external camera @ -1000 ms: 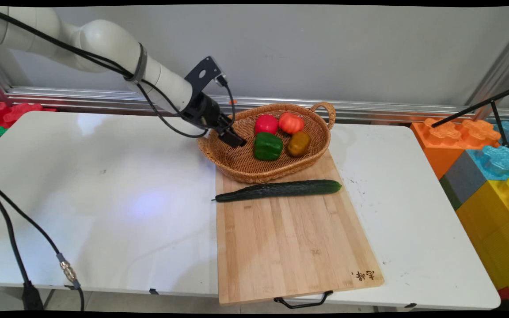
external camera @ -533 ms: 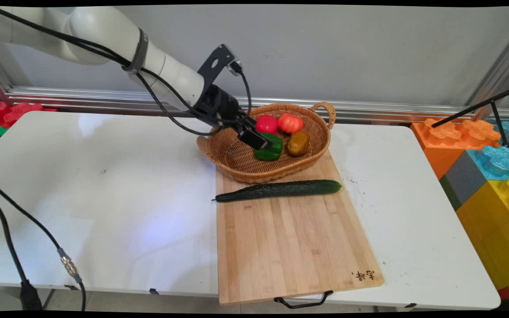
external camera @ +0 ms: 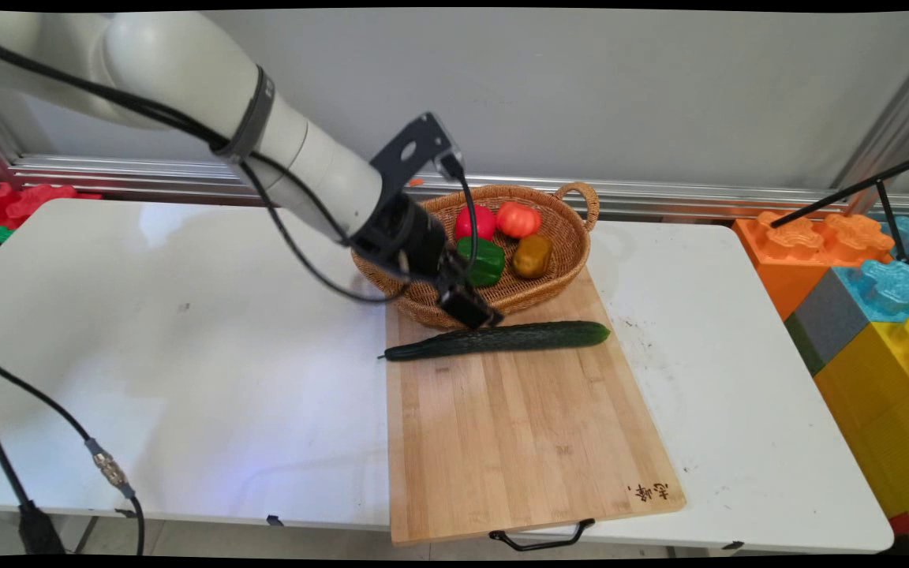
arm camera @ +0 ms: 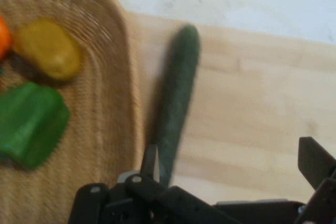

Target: Pick up the cucumber from the cutting board

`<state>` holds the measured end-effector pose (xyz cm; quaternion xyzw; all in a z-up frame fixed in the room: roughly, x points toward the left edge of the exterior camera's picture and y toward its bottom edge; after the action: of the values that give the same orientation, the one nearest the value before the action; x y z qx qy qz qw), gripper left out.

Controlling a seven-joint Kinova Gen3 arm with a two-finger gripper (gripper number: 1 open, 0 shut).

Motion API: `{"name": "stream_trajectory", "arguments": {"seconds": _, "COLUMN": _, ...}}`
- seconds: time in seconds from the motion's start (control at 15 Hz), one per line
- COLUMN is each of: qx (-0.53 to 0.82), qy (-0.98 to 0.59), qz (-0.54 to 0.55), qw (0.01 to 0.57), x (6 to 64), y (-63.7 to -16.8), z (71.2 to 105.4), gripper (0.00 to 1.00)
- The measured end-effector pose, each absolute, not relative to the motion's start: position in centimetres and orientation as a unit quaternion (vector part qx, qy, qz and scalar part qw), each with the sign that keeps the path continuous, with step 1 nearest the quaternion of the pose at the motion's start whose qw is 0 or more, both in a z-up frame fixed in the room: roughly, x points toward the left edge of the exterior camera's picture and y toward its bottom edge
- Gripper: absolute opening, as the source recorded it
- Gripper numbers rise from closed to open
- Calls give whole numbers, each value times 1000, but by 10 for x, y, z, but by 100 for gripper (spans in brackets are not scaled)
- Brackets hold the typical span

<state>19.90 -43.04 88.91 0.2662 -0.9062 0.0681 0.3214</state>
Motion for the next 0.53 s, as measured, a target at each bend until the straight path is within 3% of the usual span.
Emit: {"name": "stream_trajectory", "arguments": {"seconds": 0.53, "qx": 264, "qy": -931, "qz": 72, "qw": 241, "x": 205, "y": -391, "z": 878, "gripper": 100}}
